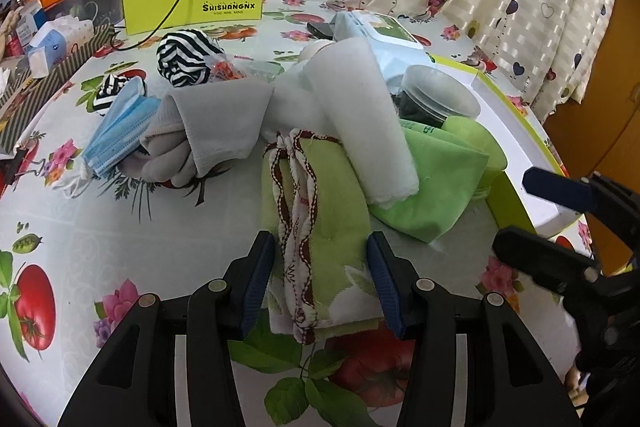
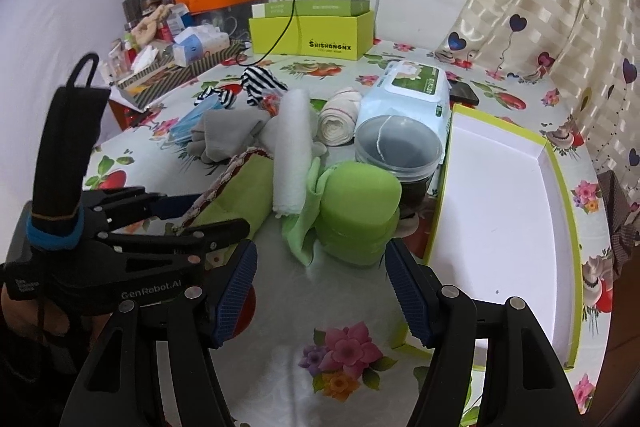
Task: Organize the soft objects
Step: 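Grasp the white rolled towel with the right gripper and lift it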
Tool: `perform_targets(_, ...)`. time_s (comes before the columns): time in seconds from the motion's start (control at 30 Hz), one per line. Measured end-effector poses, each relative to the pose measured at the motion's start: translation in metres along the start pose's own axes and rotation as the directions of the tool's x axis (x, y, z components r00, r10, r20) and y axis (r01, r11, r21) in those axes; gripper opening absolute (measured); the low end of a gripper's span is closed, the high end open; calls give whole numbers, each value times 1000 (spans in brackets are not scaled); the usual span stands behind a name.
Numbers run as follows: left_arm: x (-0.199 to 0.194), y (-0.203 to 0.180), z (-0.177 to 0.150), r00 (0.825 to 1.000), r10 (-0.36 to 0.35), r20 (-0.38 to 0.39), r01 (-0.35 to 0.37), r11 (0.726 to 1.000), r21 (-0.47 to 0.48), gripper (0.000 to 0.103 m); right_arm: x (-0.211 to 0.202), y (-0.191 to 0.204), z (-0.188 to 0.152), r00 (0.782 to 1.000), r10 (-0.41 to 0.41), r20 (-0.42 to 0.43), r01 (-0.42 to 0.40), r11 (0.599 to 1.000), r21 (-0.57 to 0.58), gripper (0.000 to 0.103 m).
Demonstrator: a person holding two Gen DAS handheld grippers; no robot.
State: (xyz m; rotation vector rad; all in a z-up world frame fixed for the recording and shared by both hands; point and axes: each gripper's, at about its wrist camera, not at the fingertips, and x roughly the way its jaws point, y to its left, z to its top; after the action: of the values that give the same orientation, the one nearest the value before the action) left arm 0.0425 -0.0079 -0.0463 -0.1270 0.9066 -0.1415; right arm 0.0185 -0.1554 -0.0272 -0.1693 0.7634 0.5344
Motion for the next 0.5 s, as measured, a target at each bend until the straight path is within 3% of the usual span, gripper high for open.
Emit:
perform_targets(0.3,0,-3,-5,1000,9,26,-10,999,47,49,-3,3,10,1000,0,20,0,1000,-5,67)
perform_targets(0.5,-5,1,-6,999,-11,39,10,999,41,40,-3,10,25,999,12,44,-10,999,-41,66)
